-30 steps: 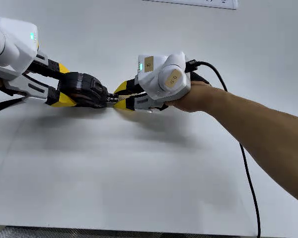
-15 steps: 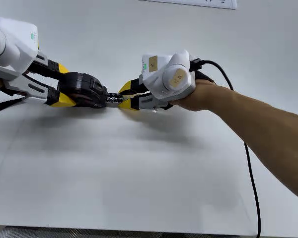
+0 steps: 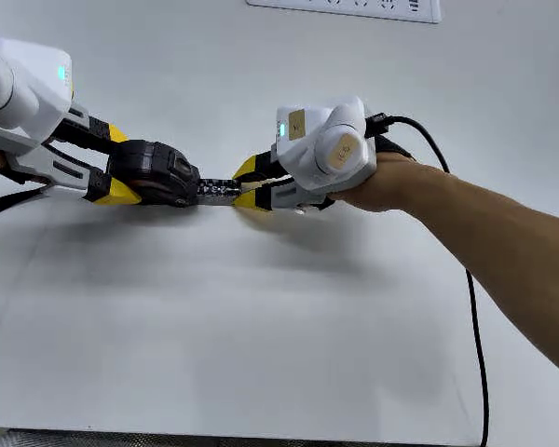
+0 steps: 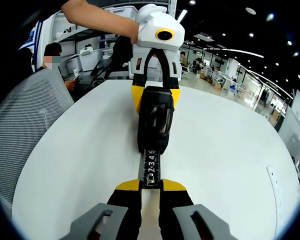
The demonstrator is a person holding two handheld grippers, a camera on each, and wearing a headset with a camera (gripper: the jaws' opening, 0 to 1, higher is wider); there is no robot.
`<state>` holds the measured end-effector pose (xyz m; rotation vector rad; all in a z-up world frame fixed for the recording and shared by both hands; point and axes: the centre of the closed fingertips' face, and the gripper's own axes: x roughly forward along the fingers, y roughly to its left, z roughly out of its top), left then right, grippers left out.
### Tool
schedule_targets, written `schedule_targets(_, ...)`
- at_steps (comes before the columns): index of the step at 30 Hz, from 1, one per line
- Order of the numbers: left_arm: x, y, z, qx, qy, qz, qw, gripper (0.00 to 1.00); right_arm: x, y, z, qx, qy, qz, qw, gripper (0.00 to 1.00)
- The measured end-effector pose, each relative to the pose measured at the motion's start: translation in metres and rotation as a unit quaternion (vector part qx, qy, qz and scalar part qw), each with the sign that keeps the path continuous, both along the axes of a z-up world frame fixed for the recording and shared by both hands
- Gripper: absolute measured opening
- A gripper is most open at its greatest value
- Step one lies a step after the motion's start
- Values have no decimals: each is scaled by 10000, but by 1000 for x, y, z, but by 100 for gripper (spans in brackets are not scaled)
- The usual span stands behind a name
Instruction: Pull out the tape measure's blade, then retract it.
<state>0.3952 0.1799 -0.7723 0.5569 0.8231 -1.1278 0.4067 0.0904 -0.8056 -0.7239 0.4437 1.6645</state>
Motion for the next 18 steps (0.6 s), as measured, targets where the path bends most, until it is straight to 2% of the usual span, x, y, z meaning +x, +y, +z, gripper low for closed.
schedule_targets(18,3,5,-4,59,17,-20,10000,26,3,-25,2,-163,23,-103,9998,9)
